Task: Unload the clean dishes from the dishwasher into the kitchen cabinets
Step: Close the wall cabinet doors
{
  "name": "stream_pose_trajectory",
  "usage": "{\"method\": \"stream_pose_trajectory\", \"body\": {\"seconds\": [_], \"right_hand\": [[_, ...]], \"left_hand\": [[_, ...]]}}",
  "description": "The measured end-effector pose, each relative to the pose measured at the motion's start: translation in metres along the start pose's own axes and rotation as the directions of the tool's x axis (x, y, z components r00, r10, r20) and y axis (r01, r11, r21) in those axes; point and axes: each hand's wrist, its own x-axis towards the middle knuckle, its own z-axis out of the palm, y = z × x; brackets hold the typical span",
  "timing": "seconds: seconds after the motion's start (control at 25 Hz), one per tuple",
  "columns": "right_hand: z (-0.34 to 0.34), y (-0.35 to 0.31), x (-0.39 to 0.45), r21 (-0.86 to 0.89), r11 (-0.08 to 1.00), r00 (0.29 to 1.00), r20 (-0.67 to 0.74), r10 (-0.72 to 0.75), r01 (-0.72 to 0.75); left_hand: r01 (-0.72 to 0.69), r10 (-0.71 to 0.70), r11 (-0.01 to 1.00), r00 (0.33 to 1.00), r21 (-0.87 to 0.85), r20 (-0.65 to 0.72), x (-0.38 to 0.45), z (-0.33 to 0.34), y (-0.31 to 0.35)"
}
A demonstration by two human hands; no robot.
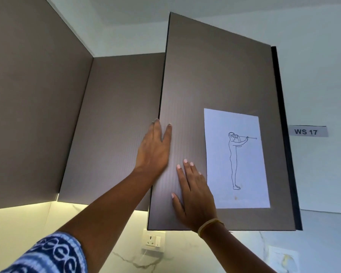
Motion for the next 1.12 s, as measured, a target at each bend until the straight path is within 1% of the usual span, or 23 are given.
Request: {"method": "stream_pose_trajectory", "body": {"seconds": [0.08,0.12,0.16,0.28,0.4,0.56,0.68,0.8,1.0,1.12], "right_hand": [[0.028,0.0,0.006,-0.036,0.999,1.0,0.006,0.017,-0.017],[0.041,0.001,0.009,-0.047,0.998,0.999,0.014,0.031,-0.03],[0.053,0.002,0.011,-0.054,0.998,0.999,0.022,0.046,-0.044],[0.082,0.01,0.014,-0.082,0.995,0.998,0.033,0.054,-0.051],[0.104,0.022,0.015,-0.1,0.995,0.998,0.054,0.027,-0.021],[0.126,0.032,0.015,-0.122,0.992,0.998,0.058,0.026,-0.018],[0.128,0.034,0.016,-0.122,0.993,0.999,0.032,0.001,0.003],[0.128,0.034,0.014,-0.128,0.992,0.999,0.048,0.017,-0.01],[0.13,0.027,-0.014,-0.117,0.992,0.993,0.109,0.053,-0.04],[0.123,0.024,-0.044,-0.104,0.994,0.986,0.16,0.043,-0.026]], "left_hand": [[-0.15,0.158,0.963,0.987,0.222,-0.015,0.005,0.029,-0.028],[-0.21,0.214,0.936,0.977,0.283,0.016,0.005,0.046,-0.041],[-0.237,0.233,0.923,0.971,0.303,0.051,0.002,0.063,-0.052],[-0.244,0.224,0.91,0.97,0.335,0.097,-0.011,0.101,-0.073],[-0.229,0.209,0.912,0.973,0.34,0.095,-0.017,0.132,-0.09],[-0.203,0.178,0.933,0.978,0.299,0.109,-0.017,0.157,-0.101],[-0.21,0.193,0.949,0.977,0.235,0.093,-0.017,0.161,-0.103],[-0.203,0.188,0.959,0.978,0.199,0.093,-0.021,0.161,-0.102],[-0.107,0.092,0.986,0.989,0.129,0.118,-0.044,0.162,-0.093],[-0.074,0.048,0.987,0.983,0.144,0.177,-0.063,0.16,-0.09]]}}
